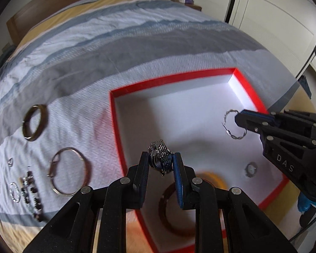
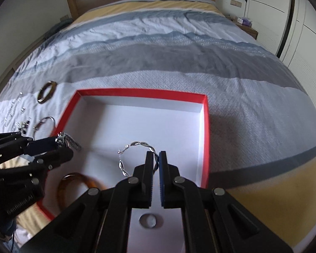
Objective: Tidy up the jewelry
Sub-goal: 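Lower watch into red box with left tool while right tool releases the hoop, then open both tools and lift them away from the red box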
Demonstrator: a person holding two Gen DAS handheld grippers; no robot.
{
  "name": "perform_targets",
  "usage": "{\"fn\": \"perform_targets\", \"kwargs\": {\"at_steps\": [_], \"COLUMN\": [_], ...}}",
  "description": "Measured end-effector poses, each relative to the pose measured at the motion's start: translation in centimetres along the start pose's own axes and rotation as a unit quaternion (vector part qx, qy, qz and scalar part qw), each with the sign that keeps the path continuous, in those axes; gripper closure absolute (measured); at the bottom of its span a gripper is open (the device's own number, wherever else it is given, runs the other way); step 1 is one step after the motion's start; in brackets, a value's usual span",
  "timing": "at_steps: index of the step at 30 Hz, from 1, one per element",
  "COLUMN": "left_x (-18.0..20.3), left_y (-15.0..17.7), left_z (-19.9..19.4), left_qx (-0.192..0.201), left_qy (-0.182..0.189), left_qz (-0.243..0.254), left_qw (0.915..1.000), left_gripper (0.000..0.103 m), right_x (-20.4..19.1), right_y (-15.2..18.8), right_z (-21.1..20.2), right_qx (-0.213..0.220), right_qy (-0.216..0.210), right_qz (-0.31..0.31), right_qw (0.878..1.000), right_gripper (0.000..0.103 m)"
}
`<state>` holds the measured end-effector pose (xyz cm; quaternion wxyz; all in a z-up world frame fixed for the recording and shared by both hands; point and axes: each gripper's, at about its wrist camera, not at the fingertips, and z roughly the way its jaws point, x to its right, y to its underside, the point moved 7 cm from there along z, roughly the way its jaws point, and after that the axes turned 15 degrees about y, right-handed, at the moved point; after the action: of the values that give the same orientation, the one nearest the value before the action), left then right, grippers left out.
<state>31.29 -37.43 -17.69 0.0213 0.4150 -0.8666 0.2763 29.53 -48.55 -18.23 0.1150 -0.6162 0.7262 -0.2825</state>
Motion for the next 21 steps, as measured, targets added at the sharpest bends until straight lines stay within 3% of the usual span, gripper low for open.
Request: {"fn": "perform_targets", "kwargs": {"at_steps": [13,16,19,21], "left_x": [-0.8,-0.7,-0.4,-0.1], "left_y": [0.7,0.7,0.7,0.4], "left_z": [2.7,2.8,2.8,3.0], "left_qx": [-0.014,-0.016,-0.020,-0.022], "left_qy": [0.014,0.021,0.024,0.017], "left_qz": [0.002,-0.002,-0.001,0.000], "left_qw": [0.9998,0.9997,0.9995,0.9996], "left_gripper": [0.080,0.075,0.065,0.064], "right_x": [-1.2,-1.3,-1.0,-0.4], "right_y": [0.5,0.4,0.5,0.5], "right_z": [2.0,1.8,1.3,0.5], "right_qx": [-0.011,-0.015,-0.019,-0.016], "right_qy": [0.023,0.027,0.032,0.032], "right_qz": [-0.053,-0.058,-0.059,-0.051], "right_qw": [0.998,0.998,0.998,0.998], "right_gripper": [0.098,0.097,0.080,0.077]}}
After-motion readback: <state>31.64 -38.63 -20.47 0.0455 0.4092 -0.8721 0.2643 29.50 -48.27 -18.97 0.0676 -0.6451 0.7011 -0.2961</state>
